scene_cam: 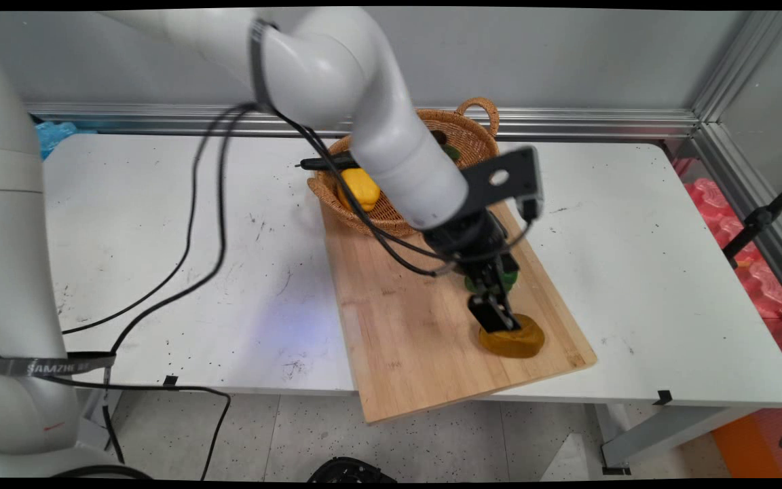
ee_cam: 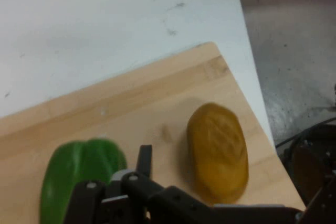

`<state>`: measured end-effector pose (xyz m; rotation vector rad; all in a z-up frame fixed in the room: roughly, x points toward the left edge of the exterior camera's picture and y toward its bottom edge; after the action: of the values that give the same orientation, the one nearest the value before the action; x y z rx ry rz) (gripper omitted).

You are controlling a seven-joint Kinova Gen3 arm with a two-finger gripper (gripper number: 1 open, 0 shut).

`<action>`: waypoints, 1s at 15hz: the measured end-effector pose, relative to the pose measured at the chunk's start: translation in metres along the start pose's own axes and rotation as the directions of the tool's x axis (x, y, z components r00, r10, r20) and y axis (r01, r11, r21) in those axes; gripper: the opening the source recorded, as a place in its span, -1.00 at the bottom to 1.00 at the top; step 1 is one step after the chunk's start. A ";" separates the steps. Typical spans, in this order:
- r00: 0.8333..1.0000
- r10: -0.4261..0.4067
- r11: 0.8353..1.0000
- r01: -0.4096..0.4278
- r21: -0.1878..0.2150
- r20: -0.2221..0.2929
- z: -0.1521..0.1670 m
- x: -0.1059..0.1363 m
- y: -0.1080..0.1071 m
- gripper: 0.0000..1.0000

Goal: Pick up the cucumber from the vegetable basket

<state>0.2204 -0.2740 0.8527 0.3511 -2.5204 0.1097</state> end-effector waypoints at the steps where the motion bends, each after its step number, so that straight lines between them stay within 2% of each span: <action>1: 1.000 -0.006 1.000 0.006 0.005 0.004 -0.013 -0.004 -0.001 1.00; 10: 0.995 -0.089 0.995 0.087 0.039 0.041 -0.101 -0.051 -0.009 1.00; 15: 0.982 -0.183 0.980 0.178 0.085 0.056 -0.147 -0.082 -0.018 1.00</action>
<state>0.3702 -0.2497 0.9272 0.6223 -2.5374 0.1301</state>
